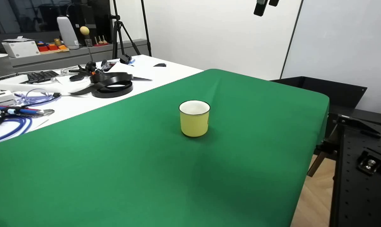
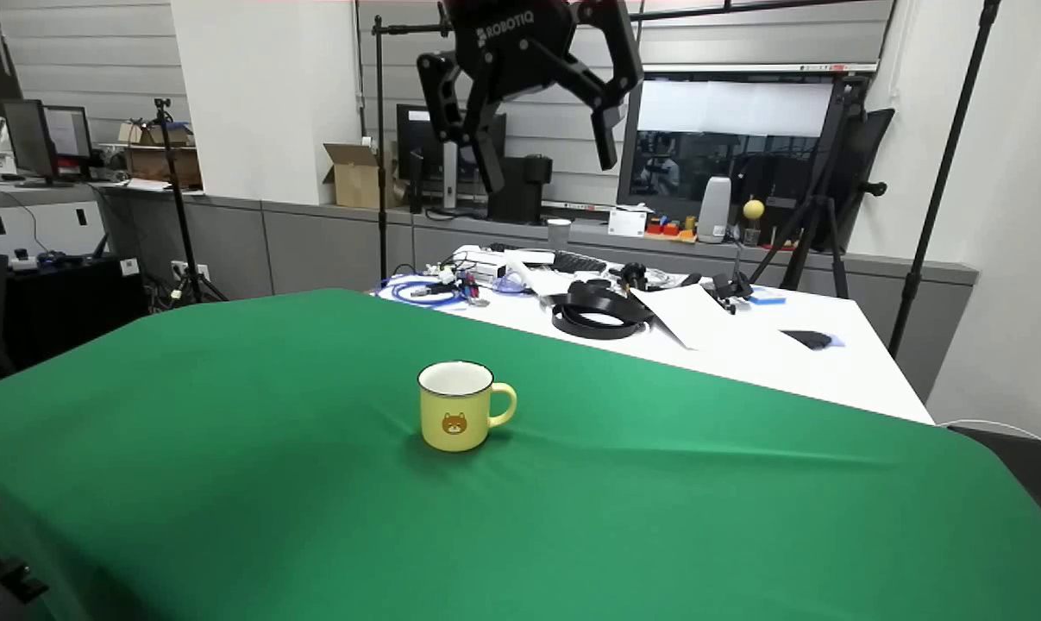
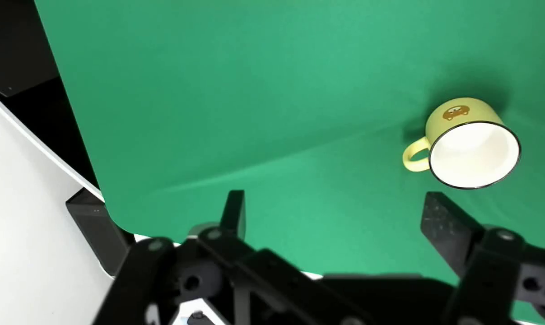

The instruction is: Move the mug to the right

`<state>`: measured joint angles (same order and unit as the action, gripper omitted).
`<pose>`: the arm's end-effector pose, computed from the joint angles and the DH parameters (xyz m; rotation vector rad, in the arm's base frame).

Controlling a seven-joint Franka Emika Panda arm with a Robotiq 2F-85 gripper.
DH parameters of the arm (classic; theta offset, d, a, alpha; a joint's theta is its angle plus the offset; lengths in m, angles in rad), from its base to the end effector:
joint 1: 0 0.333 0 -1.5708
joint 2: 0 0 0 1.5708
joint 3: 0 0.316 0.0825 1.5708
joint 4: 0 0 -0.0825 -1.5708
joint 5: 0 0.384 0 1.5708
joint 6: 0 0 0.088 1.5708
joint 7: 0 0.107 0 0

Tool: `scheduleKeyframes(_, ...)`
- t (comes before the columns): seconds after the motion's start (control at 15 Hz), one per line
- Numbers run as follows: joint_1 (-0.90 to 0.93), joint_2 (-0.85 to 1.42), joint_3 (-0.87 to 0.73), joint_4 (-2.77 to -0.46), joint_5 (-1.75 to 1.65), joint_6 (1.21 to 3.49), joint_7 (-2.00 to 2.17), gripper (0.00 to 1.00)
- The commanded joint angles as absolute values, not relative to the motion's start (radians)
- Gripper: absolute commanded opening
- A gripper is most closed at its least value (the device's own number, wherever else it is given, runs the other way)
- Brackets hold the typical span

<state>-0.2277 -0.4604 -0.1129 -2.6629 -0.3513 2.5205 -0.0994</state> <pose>0.3868 -0.1331 0.4170 2.8554 0.0233 0.3871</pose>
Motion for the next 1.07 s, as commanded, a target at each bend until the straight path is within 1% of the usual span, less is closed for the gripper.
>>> scheduleKeyframes(0.0, -0.227, -0.462, -0.112, -2.661, -0.349, 2.516, -0.101, 1.00)
scheduleKeyframes(0.27, -0.172, -0.444, -0.132, -2.668, -0.317, 2.562, -0.192, 1.00)
scheduleKeyframes(0.53, -0.038, -0.419, -0.172, -2.696, -0.204, 2.588, -0.417, 1.00)
scheduleKeyframes(0.73, 0.021, -0.393, -0.200, -2.739, -0.177, 2.611, -0.581, 1.00)
scheduleKeyframes(0.87, 0.038, -0.368, -0.217, -2.756, -0.190, 2.599, -0.686, 1.00)
scheduleKeyframes(0.93, 0.010, -0.385, -0.181, -2.739, -0.188, 2.586, -0.600, 1.00)
scheduleKeyframes(1.0, 0.014, -0.375, -0.186, -2.748, -0.187, 2.586, -0.638, 1.00)
